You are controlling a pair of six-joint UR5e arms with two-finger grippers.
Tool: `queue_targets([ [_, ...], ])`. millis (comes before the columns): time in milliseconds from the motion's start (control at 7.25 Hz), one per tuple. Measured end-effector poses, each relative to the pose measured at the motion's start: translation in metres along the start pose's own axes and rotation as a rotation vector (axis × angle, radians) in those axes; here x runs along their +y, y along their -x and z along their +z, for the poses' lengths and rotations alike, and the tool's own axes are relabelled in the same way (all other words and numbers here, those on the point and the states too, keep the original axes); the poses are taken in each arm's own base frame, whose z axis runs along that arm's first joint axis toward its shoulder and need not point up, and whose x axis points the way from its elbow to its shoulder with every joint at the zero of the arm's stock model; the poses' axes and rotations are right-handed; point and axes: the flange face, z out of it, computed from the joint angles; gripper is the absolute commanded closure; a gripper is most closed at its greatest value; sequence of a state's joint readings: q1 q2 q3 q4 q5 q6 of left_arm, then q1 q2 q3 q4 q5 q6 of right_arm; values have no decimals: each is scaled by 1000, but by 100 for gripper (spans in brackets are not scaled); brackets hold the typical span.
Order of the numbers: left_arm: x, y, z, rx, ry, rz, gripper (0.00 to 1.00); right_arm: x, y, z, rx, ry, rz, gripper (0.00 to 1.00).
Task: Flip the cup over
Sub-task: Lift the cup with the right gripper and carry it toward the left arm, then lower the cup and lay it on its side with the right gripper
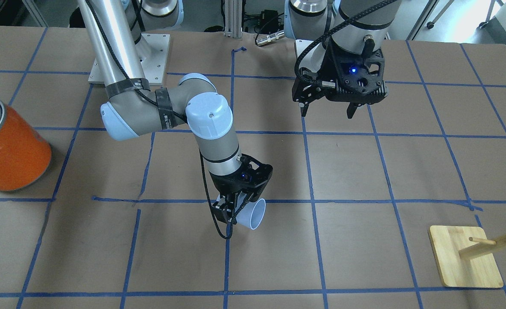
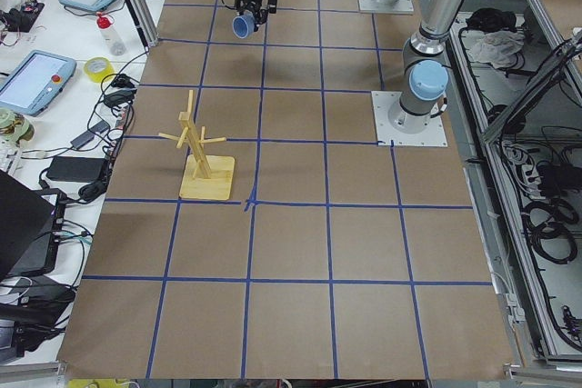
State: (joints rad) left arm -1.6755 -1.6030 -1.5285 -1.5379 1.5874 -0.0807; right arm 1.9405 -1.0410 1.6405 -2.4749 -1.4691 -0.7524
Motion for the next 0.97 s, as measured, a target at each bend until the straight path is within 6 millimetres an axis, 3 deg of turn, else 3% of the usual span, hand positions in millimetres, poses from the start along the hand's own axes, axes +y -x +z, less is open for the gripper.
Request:
queue_targets([
  [414, 0, 6, -1, -8, -1, 0, 0, -4, 24, 29, -19, 61, -317, 45],
  [966, 0, 6, 0, -5, 3, -2, 0, -3, 27, 44, -57, 90, -441, 45],
])
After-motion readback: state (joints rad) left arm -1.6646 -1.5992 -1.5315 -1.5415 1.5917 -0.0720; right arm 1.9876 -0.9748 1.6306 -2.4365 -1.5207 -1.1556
